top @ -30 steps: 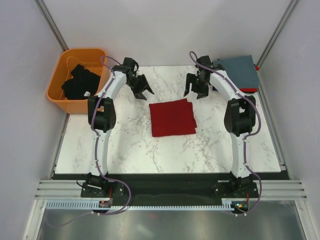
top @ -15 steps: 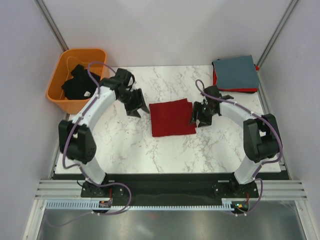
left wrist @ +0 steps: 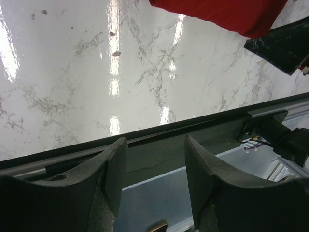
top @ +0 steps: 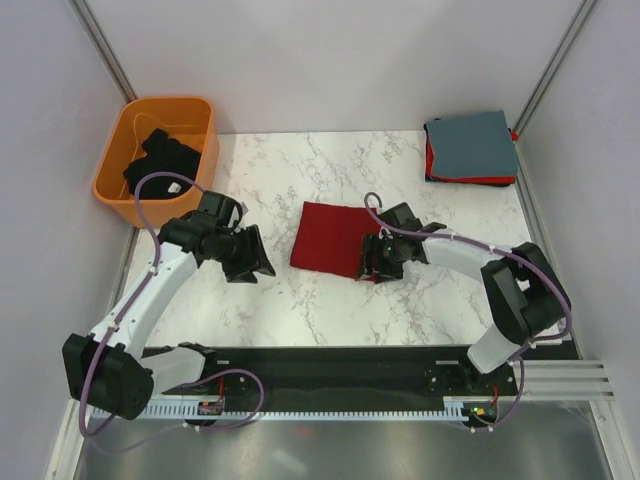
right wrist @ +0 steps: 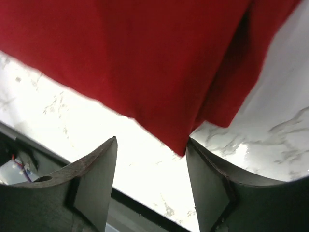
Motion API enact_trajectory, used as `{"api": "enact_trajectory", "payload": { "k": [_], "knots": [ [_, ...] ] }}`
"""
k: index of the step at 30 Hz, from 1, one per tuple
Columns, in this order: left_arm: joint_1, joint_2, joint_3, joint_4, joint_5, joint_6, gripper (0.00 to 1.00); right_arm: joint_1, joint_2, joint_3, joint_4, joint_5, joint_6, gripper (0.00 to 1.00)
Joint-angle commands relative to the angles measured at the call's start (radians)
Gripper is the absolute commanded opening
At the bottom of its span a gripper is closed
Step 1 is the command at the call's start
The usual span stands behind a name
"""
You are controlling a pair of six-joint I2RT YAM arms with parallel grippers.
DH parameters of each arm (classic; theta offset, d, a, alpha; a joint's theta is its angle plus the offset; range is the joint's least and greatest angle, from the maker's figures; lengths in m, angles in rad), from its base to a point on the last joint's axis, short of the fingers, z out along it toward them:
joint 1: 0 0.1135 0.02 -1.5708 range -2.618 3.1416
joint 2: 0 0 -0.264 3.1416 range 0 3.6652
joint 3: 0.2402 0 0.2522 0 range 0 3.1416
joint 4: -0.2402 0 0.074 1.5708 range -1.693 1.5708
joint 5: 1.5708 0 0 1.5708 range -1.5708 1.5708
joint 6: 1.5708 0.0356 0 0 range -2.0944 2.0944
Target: Fold and stack the t-shirts
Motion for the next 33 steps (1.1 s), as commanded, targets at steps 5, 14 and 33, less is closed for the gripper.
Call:
{"api": "enact_trajectory", "payload": {
  "k": [5,14,33],
  "knots": [
    [0.004,-0.087,-0.044,-0.002,-0.080,0.119,0.57,-0.012,-0.164,0.033,-0.118,0.091,-0.046,0.85],
    [0.005,-0.230,-0.118,0.109,-0.115,0.159,0.56,-0.207,0.039,0.220,-0.063,-0.062,-0.129,0.90],
    [0.004,-0.426,-0.201,0.255,-0.177,0.123,0.56,-0.268,0.435,0.349,0.176,-0.183,-0.056,0.60]
  ]
}}
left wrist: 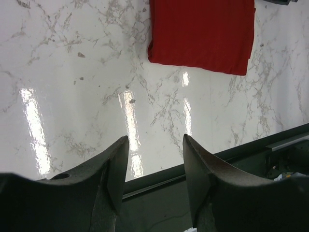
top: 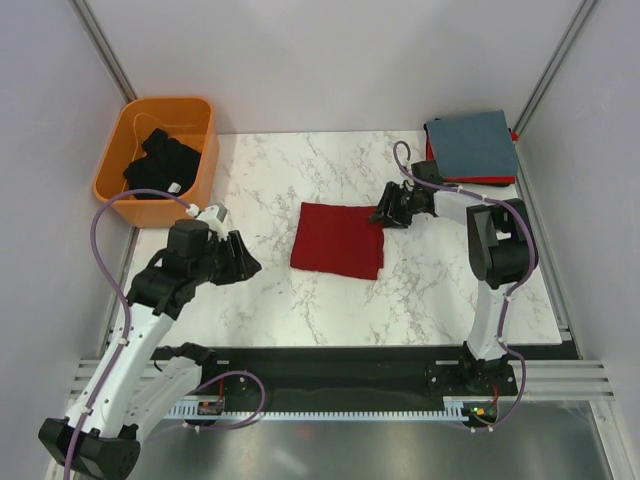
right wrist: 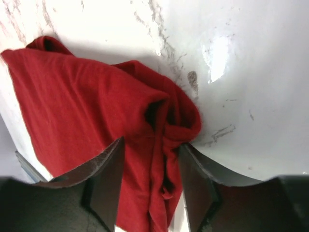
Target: Fold and stack the t-shirts
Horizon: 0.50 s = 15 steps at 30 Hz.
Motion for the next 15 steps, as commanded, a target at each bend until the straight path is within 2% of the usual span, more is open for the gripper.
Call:
{"api": "enact_trajectory", "payload": {
  "k": [1,3,4,6,7,8,11,12,15],
  "knots": [
    [0.004,-0.021,-0.004,0.047,-0.032,0.015,0.56,0.003,0.059,-0.067,0.112,-0.027,0.015,0.53],
    [0.005,-0.023,-0.004,0.048,-0.037,0.015,0.56,0.003,0.062,-0.093,0.152,-0.047,0.027,0.44],
    [0.004,-0.026,-0.006,0.047,-0.035,0.015,0.56,0.004,0.068,-0.099,0.184,-0.074,0.027,0.33],
    [0.005,-0.027,-0.006,0.048,-0.038,0.015,0.56,0.003,0.073,-0.102,0.216,-0.107,0.038,0.21],
    [0.004,-0.026,-0.004,0.048,-0.038,0.014,0.56,0.003,0.078,-0.099,0.224,-0.129,0.036,0.07],
    [0.004,-0.029,-0.004,0.048,-0.041,0.014,0.55,0.003,0.078,-0.093,0.224,-0.139,0.036,0.01],
    [0.004,-0.040,-0.006,0.048,-0.049,0.014,0.55,0.001,0.052,-0.053,0.168,-0.136,0.010,0.00],
    [0.004,-0.044,-0.006,0.048,-0.061,0.012,0.55,0.001,0.027,-0.017,0.102,-0.122,-0.022,0.00],
    [0.004,-0.063,-0.009,0.048,-0.069,0.011,0.55,0.000,-0.007,0.075,-0.013,-0.033,-0.085,0.00]
  ]
}}
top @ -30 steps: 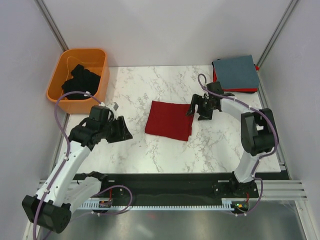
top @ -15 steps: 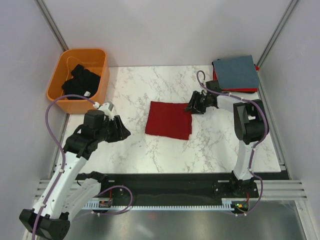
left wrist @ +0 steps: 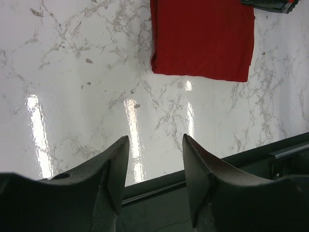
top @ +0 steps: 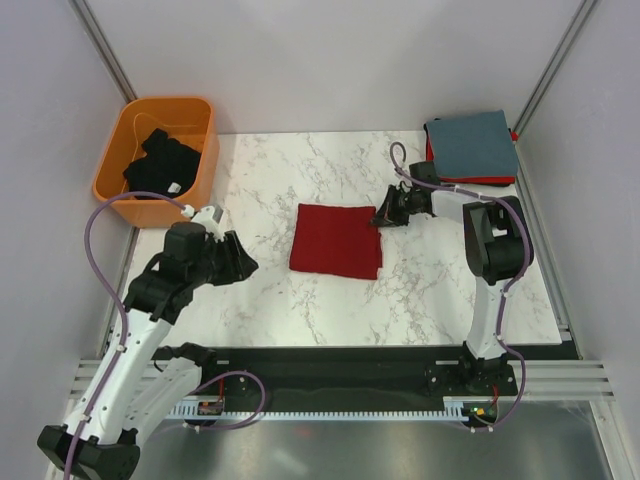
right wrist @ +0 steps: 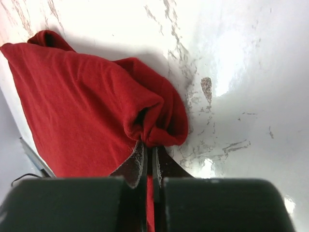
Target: Fold and stack the t-shirts
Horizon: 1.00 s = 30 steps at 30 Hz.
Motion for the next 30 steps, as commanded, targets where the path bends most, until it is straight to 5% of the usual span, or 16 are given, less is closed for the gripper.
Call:
{"api": "enact_trajectory", "payload": {
  "k": [1,15,30],
  "knots": [
    [0.004,-0.035,-0.003,0.039,-0.032,0.009,0.55,0.000,-0.071,0.128,-0.183,0.089,-0.131,0.00],
    [0.005,-0.067,-0.006,0.036,-0.077,0.002,0.55,-0.046,-0.142,0.516,-0.472,0.354,-0.340,0.00],
    [0.007,-0.052,-0.008,0.036,-0.080,-0.001,0.54,-0.146,-0.130,0.925,-0.627,0.321,-0.445,0.00]
  ]
}}
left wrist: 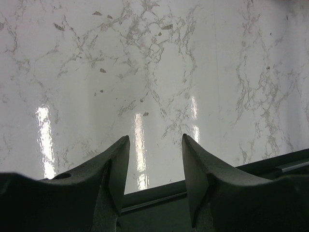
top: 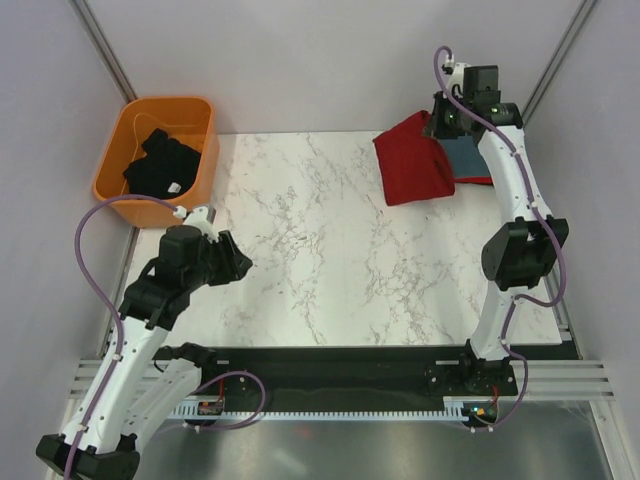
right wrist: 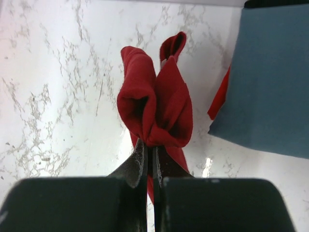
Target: Fold and stack the t-shirts
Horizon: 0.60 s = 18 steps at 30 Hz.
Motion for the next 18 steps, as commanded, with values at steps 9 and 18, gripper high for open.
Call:
{"api": "enact_trajectory", "payload": {
  "k": [9,18],
  "knots": [
    [0.019,0.021,-0.005,0.035,-0.003,-0.003,0.54,-0.101,-0.015,0.277,-0.031,-0.137,-0.022,0.00],
    [0.020,0.025,-0.006,0.035,-0.006,-0.004,0.54,-0.152,-0.044,0.328,-0.027,-0.181,0.000,0.00]
  ]
}}
